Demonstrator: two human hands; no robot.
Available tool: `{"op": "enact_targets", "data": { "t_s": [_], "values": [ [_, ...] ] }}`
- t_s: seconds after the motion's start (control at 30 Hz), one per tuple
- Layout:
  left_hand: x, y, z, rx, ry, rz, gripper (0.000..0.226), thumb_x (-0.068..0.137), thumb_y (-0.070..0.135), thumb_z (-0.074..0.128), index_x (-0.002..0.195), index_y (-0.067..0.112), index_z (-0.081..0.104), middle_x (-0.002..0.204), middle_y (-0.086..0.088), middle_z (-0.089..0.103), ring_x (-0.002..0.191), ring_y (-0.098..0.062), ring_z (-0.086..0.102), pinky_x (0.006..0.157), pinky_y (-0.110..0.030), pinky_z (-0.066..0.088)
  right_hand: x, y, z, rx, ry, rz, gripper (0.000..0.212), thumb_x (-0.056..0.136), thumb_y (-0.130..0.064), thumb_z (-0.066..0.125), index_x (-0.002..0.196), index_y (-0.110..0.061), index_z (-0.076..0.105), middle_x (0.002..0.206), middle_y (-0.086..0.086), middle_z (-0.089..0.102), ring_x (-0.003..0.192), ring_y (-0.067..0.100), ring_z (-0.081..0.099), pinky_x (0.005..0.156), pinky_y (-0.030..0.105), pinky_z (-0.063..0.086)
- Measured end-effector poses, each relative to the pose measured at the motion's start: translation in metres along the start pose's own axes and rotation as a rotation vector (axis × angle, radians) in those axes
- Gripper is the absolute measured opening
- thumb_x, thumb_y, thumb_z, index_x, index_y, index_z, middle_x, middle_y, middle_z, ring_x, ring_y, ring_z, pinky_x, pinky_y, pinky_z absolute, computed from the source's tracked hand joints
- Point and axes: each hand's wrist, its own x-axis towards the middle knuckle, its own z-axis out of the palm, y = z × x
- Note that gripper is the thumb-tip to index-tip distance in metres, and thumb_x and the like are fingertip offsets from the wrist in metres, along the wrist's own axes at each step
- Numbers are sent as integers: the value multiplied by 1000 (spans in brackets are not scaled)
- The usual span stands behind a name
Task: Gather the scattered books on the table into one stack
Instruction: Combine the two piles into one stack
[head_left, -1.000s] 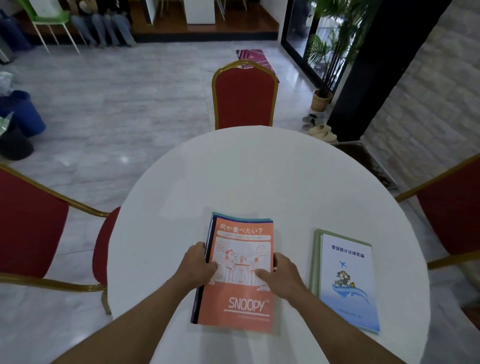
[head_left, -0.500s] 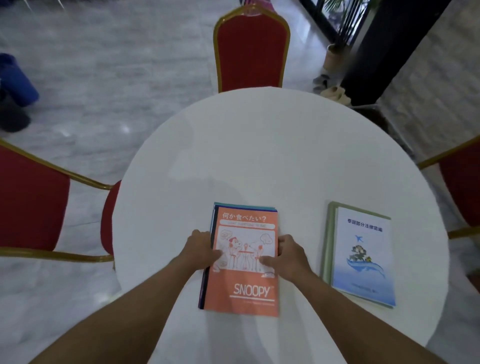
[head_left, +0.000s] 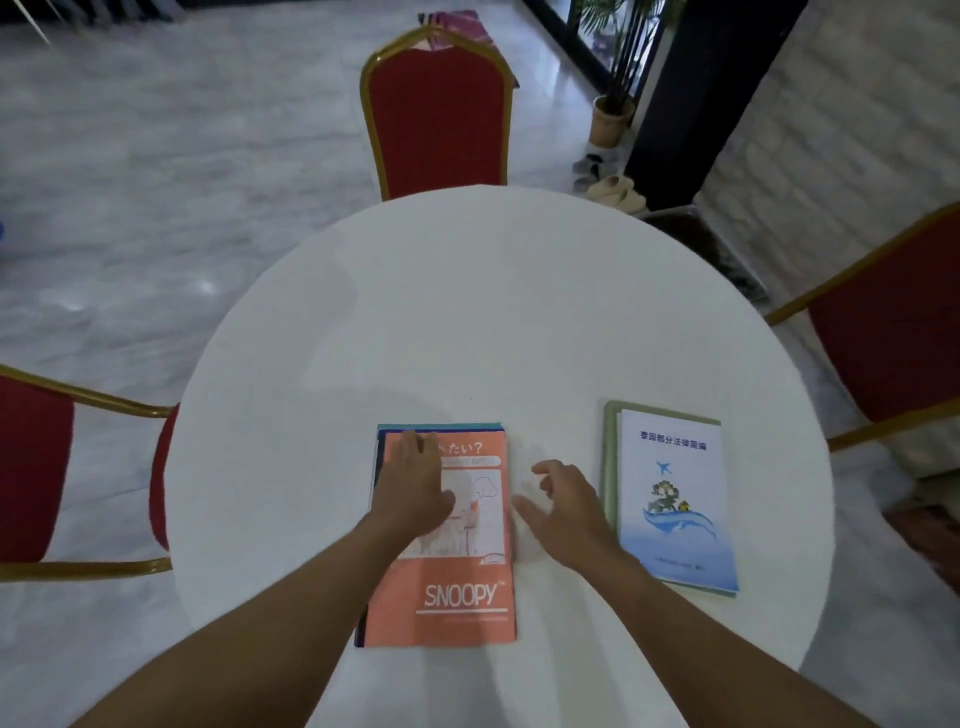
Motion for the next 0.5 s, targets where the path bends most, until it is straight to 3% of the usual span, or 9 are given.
{"op": "enact_targets", "data": {
  "t_s": [0.13, 0.27, 0.4, 0.5],
  "values": [
    [10, 55, 19, 6, -176, 141, 49, 90, 39, 62, 134, 16, 57, 138, -10, 50, 131, -28, 40, 109, -39, 38, -3, 30, -42, -53, 297, -103, 34, 88, -19, 72, 121, -16, 65, 116, 4, 60, 114, 24, 55, 95, 25, 37],
    [20, 107, 41, -68, -327, 125, 57, 93, 42, 57, 140, 10, 49, 141, -17, 47, 132, -33, 44, 109, -39, 39, -3, 71, -83, -70, 522, 148, 45, 83, -16, 75, 127, -13, 65, 128, 13, 58, 122, 37, 53, 102, 47, 38],
    [25, 151, 63, -182, -451, 51, 70, 92, 48, 54, 145, 4, 40, 148, -20, 42, 135, -33, 44, 109, -35, 37, -1, 116, -115, 68, 382, 474, 76, 85, -39, 78, 148, -12, 45, 150, 17, 39, 136, 38, 44, 112, 48, 38],
    [27, 172, 77, -233, -467, 3, 74, 90, 55, 54, 140, 2, 46, 144, -19, 47, 130, -33, 49, 103, -35, 42, 2, 135, -121, 285, 292, 547, 90, 83, -37, 82, 153, -5, 36, 151, 21, 36, 135, 38, 48, 113, 48, 43]
  ]
}}
